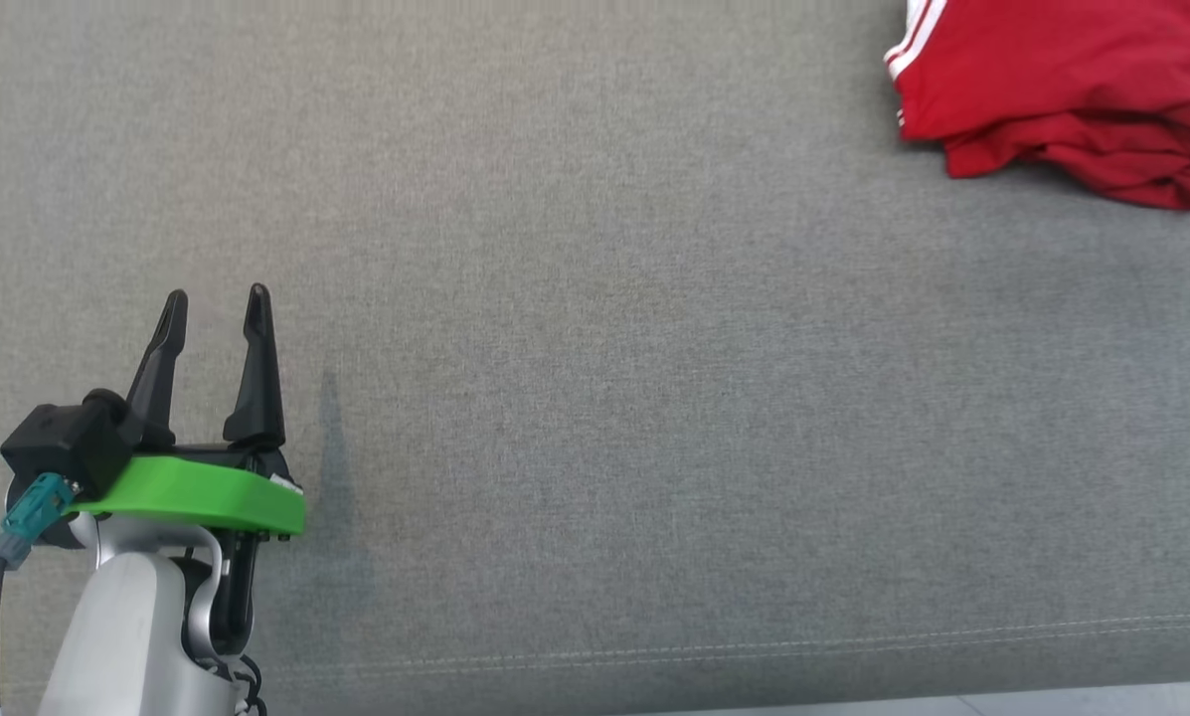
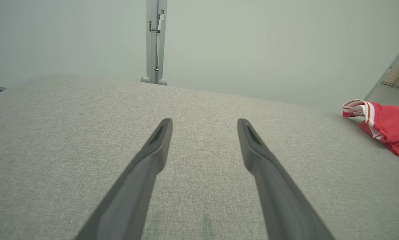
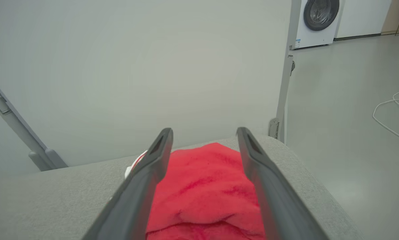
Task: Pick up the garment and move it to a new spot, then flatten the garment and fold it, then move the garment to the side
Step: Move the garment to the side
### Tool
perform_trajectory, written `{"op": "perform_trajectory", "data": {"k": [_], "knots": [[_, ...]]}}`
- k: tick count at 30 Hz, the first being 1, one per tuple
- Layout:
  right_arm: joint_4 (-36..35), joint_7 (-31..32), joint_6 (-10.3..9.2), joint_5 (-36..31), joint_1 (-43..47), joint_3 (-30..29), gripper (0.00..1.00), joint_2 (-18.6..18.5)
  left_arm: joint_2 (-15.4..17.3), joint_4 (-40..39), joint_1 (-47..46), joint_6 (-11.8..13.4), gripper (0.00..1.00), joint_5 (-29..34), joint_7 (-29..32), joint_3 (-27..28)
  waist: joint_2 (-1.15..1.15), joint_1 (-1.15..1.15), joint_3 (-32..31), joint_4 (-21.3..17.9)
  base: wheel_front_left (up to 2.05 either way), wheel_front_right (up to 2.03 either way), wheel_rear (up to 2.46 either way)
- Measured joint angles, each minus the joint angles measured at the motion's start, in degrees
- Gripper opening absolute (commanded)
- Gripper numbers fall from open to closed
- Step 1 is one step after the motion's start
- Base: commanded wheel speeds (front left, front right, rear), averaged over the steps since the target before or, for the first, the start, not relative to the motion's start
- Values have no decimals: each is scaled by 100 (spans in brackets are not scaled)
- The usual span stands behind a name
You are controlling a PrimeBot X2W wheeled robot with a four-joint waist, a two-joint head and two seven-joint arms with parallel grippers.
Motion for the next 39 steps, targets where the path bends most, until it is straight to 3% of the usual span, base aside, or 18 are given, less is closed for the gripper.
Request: {"op": "perform_trajectory", "data": {"k": [5,11,25,39], "knots": [[-642,8,196,-114,638,42,100,358,-3,101,230,1,100,1,0,101,0,0,-448,-127,0,0,0],[-1695,10,233,-454,1349,-339,100,639,-73,181,593,1,100,7,0,162,0,0,-976,-286,0,0,0],[-2907,24,-175,-1168,3370,-935,100,1131,-215,151,1057,1,100,1,1,212,0,0,-1749,-469,0,0,0],[-3549,25,-232,-1928,4193,-1055,100,1443,-213,16,1139,1,100,421,1,191,0,0,-1757,-461,0,0,0]]}}
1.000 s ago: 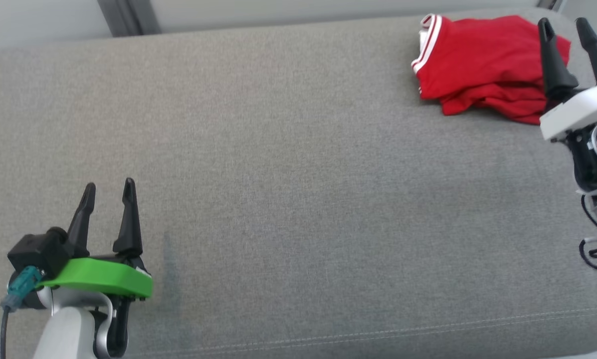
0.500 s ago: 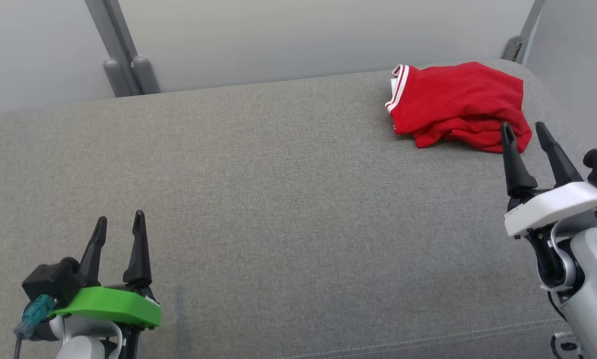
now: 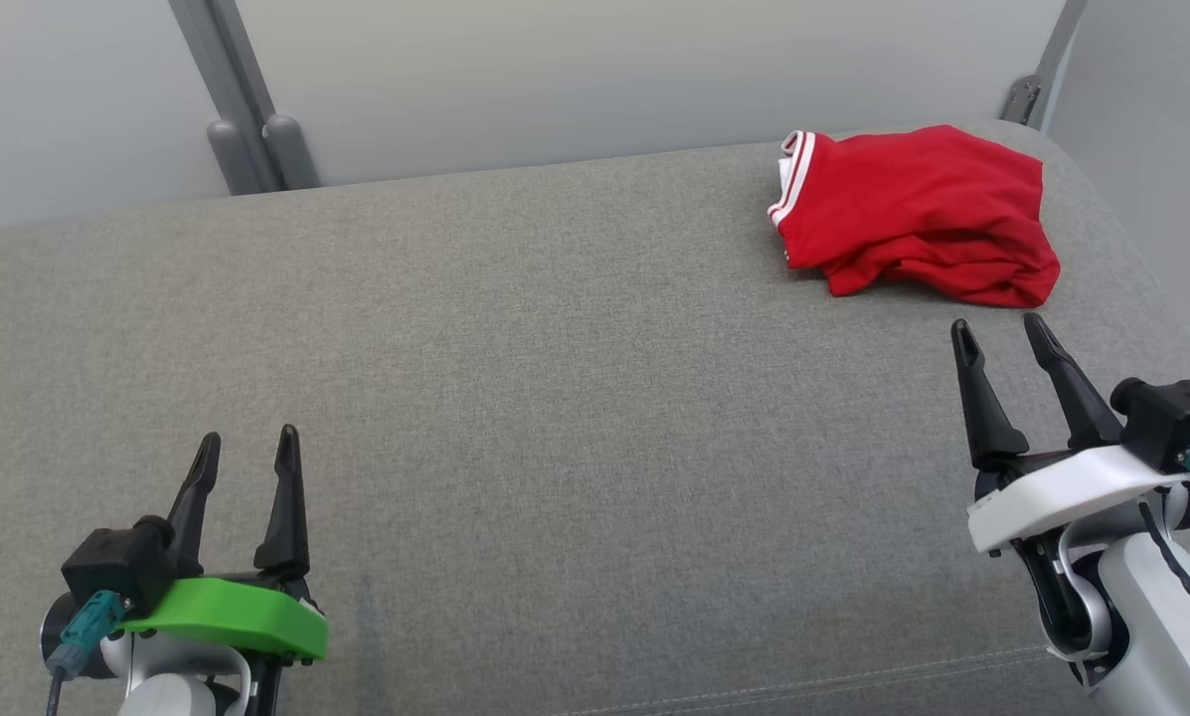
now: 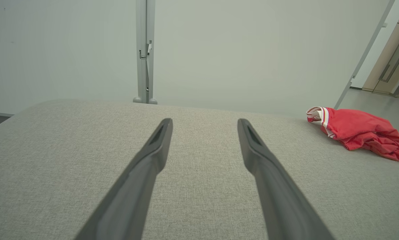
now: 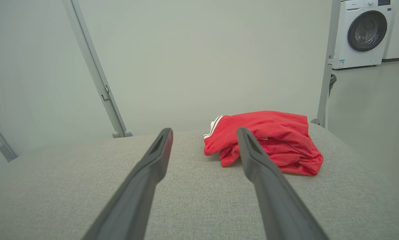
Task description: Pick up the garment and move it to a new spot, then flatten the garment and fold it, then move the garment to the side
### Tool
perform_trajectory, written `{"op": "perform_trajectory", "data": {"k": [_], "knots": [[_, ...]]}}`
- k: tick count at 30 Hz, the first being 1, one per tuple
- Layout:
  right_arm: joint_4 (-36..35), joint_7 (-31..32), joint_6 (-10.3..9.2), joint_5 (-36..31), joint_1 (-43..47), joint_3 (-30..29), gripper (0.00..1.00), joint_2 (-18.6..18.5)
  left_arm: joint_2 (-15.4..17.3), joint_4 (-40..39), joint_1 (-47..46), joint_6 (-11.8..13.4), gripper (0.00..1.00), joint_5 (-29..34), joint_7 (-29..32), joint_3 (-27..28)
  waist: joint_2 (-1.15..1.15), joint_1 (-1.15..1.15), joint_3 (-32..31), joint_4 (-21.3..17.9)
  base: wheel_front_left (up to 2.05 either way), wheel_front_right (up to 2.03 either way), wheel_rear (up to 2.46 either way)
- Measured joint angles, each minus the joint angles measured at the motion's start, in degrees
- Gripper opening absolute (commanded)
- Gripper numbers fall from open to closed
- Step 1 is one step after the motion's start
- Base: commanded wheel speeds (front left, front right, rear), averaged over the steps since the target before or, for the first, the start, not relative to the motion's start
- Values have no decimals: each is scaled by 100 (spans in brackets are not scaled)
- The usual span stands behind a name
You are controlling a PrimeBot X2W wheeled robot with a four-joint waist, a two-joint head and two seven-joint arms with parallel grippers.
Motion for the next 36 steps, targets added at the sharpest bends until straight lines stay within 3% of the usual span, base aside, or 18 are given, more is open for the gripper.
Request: {"op": "perform_trajectory", "data": {"k": [36], "knots": [[-534,0,-19,-589,726,-552,100,399,-59,-33,63,0,100,131,0,3,0,0,32,107,0,0,0]]}}
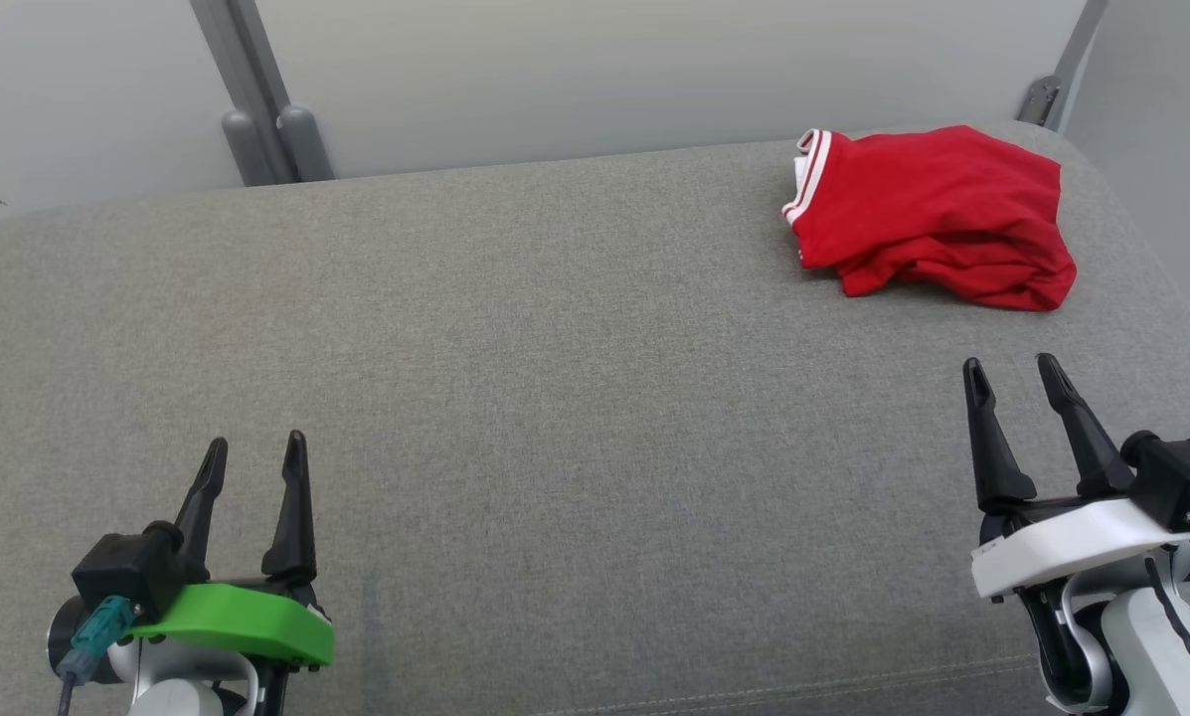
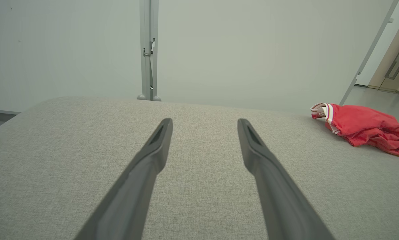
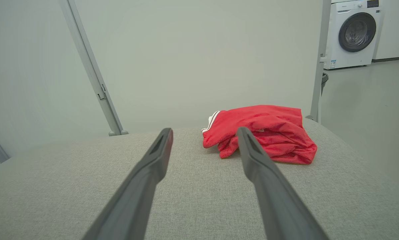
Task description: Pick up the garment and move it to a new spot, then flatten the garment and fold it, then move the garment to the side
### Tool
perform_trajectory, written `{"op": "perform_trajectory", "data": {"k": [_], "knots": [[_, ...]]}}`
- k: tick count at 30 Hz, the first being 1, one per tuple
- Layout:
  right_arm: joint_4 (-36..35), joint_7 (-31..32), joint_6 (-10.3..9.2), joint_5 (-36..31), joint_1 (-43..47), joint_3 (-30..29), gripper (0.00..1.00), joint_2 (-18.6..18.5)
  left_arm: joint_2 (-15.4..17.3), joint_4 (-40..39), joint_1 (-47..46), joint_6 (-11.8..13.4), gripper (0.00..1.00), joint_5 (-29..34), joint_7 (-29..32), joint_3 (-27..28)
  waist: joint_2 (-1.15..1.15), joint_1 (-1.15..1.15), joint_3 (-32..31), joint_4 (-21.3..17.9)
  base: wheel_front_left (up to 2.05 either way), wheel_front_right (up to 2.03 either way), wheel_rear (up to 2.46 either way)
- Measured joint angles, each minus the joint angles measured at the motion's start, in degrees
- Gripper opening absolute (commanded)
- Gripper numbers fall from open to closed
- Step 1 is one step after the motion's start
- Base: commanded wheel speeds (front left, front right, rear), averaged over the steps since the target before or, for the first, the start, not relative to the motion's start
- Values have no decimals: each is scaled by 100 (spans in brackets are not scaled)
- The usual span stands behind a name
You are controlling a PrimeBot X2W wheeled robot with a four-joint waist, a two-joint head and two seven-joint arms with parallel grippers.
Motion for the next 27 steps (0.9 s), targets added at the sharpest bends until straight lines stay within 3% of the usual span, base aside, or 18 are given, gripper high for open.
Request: {"op": "perform_trajectory", "data": {"k": [13,14,27], "knots": [[-29,0,146,-100,96,-113,100,59,-10,5,19,0,100,11,0,-3,0,0,2,5,0,0,0],[-30,0,152,-104,96,-118,0,62,-12,18,21,0,0,-11,0,-5,0,0,3,5,0,0,0],[187,59,212,386,285,-105,0,274,-74,276,176,2,0,-499,142,12,0,0,-2,10,0,0,0]]}}
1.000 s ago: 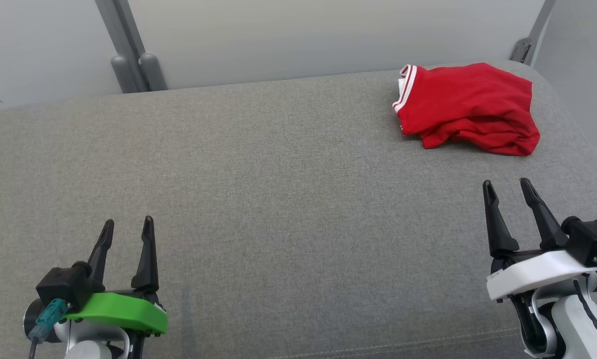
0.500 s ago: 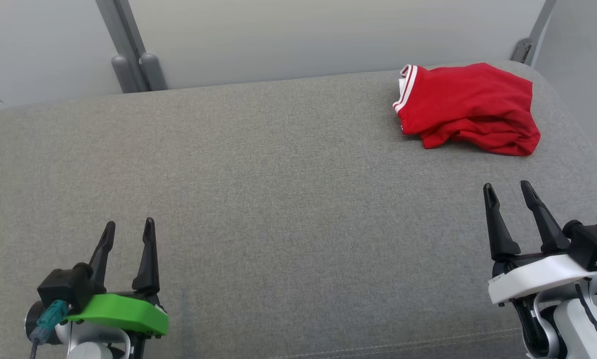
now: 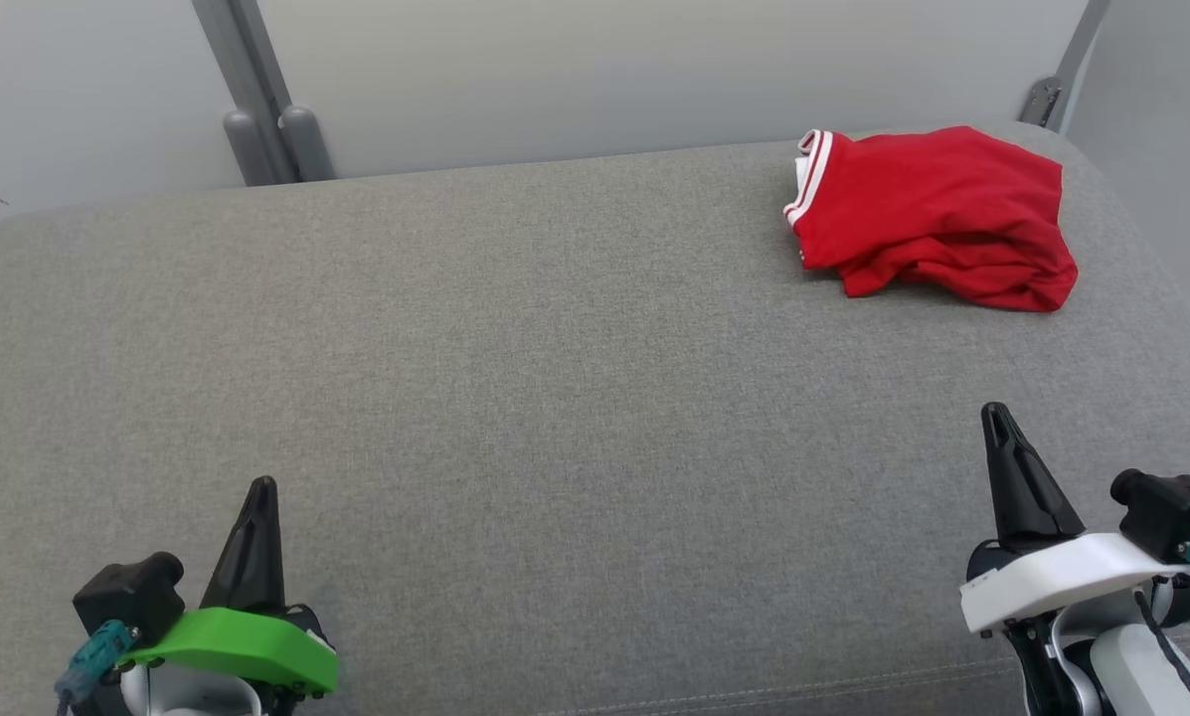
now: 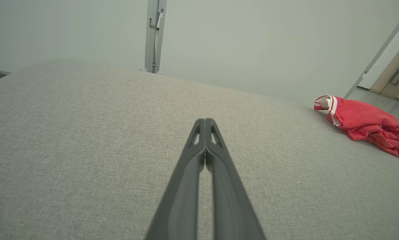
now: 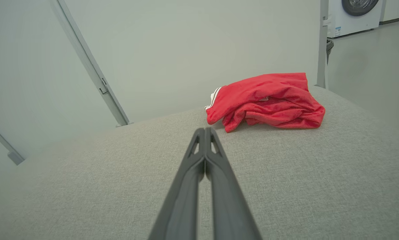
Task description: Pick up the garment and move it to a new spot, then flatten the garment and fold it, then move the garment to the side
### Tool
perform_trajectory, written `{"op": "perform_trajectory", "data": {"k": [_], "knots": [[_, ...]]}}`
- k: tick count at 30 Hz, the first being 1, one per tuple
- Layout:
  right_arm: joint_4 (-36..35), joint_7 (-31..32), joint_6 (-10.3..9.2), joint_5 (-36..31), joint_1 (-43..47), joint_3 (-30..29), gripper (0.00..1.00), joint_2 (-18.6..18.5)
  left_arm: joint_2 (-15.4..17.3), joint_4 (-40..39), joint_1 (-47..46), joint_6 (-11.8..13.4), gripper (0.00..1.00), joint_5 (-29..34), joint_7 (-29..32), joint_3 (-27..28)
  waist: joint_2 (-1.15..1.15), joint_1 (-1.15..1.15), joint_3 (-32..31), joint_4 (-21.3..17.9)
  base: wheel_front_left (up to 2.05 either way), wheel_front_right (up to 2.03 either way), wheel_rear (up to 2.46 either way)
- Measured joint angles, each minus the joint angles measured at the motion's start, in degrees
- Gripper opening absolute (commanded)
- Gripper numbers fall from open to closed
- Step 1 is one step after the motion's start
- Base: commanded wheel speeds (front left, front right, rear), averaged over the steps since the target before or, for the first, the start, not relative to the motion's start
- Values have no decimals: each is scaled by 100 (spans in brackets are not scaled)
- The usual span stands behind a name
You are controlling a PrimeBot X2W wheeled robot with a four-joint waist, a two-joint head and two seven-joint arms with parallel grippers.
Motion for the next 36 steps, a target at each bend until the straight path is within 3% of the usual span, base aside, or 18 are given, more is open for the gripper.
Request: {"op": "perform_trajectory", "data": {"k": [36], "knots": [[235,681,289,2485,-87,-651,0,294,-4,65,-13,0,0,-2506,734,303,0,0,-15,41,0,0,0]]}}
